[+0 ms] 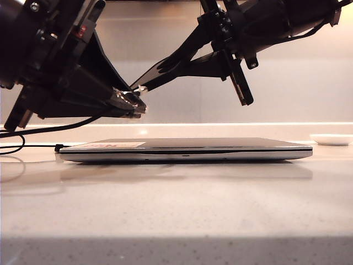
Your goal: Pick up the charging cable and the phone, plug the charging cable into the charging port on the phone, and finally place them back on the table.
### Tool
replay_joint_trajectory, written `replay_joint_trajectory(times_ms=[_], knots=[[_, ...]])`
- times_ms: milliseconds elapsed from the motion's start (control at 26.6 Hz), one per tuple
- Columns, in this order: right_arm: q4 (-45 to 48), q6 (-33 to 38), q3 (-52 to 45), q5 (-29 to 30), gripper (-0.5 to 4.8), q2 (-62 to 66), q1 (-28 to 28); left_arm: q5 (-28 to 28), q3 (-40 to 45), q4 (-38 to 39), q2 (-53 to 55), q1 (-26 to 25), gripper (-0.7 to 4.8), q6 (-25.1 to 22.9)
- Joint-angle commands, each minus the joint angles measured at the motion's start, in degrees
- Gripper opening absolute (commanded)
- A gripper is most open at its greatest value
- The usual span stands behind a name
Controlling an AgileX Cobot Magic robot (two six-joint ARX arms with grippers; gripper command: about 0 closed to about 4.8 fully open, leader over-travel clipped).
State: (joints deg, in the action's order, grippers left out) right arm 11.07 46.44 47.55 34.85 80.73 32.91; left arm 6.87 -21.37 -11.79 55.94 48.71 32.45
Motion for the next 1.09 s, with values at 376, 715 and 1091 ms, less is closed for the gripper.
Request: replay_joint_trajectory(times_ms=[376, 715, 1091], knots=[[-1.6, -3.2, 0.4, 0.9, -0.06, -0.5, 2.5, -0.2, -0.3, -1.2, -0.2, 0.0, -0.06, -0.1], [-0.5, -3.3, 0.5, -0.9, -0.06, -0.5, 2.2, -0.2, -0.4, -3.4, -0.2, 0.0, 1.98, -0.9], [-5.6, -4.7, 0.6, -1.8, -0.06, -3.5, -5.6, -0.2, -5.2, -1.3, -0.3, -0.1, 1.89, -2.7]])
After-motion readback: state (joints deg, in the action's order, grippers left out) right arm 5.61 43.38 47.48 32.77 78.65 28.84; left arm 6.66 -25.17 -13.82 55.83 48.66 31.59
